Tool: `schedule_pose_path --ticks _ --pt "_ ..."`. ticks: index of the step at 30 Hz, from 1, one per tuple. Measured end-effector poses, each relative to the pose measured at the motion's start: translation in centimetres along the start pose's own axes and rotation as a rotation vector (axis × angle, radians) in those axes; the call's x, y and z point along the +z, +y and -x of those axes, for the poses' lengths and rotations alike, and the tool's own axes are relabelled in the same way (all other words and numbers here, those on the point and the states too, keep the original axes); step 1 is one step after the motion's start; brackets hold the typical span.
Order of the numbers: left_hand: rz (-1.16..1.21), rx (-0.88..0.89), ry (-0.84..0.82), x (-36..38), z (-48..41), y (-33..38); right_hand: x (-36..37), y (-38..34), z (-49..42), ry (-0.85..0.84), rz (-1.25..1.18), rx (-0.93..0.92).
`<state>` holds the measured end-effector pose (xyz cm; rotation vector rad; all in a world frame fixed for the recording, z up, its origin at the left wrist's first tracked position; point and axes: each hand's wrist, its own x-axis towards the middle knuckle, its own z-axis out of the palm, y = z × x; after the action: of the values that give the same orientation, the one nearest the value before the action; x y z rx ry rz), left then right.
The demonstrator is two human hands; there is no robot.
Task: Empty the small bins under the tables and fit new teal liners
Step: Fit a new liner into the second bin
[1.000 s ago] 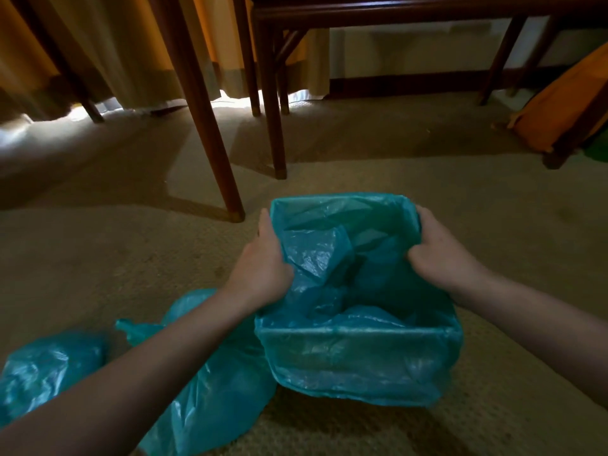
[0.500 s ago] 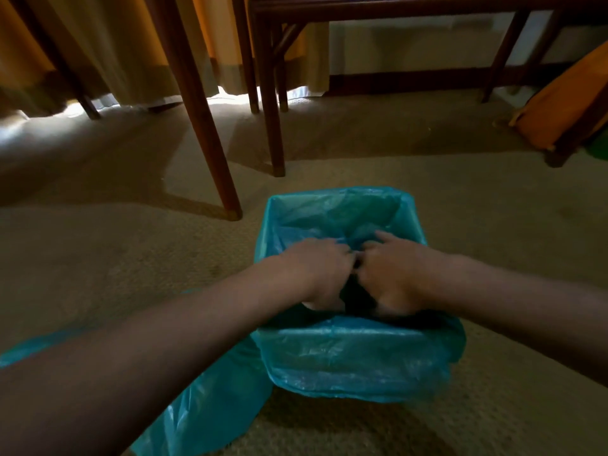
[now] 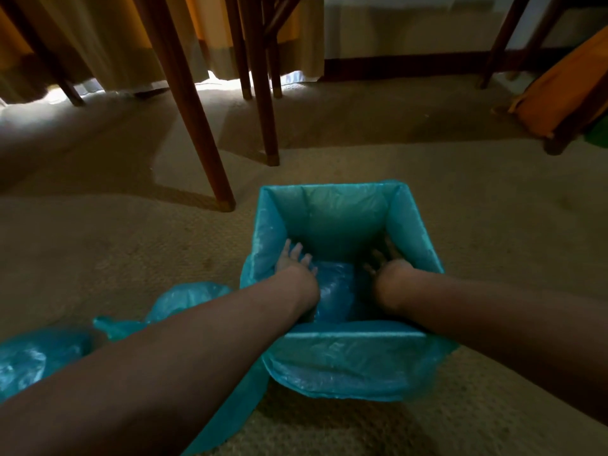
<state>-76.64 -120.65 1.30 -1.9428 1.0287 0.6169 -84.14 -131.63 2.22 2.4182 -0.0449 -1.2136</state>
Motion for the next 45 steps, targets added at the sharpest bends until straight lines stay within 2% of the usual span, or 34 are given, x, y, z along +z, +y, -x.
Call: schedule_pose_path --ticks 2,3,6,7,9,11,13,15,17,21,24,27,29,31,33,36,39,42,45 --pt "0.004 0.005 0.008 0.0 0.1 0.1 -0.3 -0.1 0.7 0.018 0.074 -0.012" --pt "0.044 0.02 0.034 -0.1 0.1 0.2 -0.6 0.1 0.9 0.077 0.102 -0.049" --pt "0.209 0.119 0.239 -0.4 0.3 0.2 -1.2 0.1 0.8 0.356 0.097 -0.185" --pt "0.23 0.144 0.309 -0.5 0.4 0.3 -1.3 0.0 0.6 0.381 0.086 -0.194" --pt "0.202 0.151 0.355 -0.4 0.2 0.5 -1.1 -0.2 -0.1 0.295 0.11 -0.141" --pt "0.121 0.116 0.289 -0.3 -0.4 0.5 -1.0 0.0 -0.6 0.188 0.207 -0.072" --pt "0.032 0.081 0.226 -0.1 -1.0 0.0 -1.1 0.4 -0.5 0.142 0.306 -0.023" --pt "-0.006 0.08 0.236 -0.1 -1.1 -0.3 -1.1 0.5 -0.3 0.13 0.328 0.003" --pt "0.015 0.109 0.325 -0.6 -0.4 -0.2 -1.3 0.4 -0.1 0.19 0.241 -0.025" --pt "0.166 0.096 0.508 -1.5 1.8 -0.6 -1.7 0.4 1.2 0.481 0.046 -0.094" --pt "0.394 0.034 0.518 -2.0 3.1 -2.3 -1.8 1.3 2.0 0.508 0.052 -0.035" --pt "0.26 0.095 0.602 -2.5 5.2 -2.3 -2.0 1.4 2.9 0.49 0.112 -0.007" --pt "0.11 0.106 0.747 -2.4 6.6 -1.5 -1.9 1.1 4.1 0.532 0.127 -0.016" --pt "0.002 0.041 0.889 -1.6 7.2 -1.1 -1.6 1.1 5.6 0.57 0.171 0.025" --pt "-0.037 -0.054 0.819 -0.7 6.8 -1.5 -1.3 1.8 6.3 0.589 0.224 0.101" --pt "-0.055 -0.138 0.56 0.2 6.2 -2.3 -1.1 2.8 6.6 0.465 0.251 0.177" --pt "-0.007 -0.112 0.464 0.2 6.3 -2.2 -1.1 3.2 7.1 0.393 0.234 0.135" --pt "0.283 -0.007 0.496 -0.8 8.0 -1.7 -1.0 2.9 8.0 0.497 0.016 0.0" --pt "0.561 0.163 0.403 -1.5 10.3 -1.3 -0.8 1.9 9.0 0.424 -0.174 -0.178"
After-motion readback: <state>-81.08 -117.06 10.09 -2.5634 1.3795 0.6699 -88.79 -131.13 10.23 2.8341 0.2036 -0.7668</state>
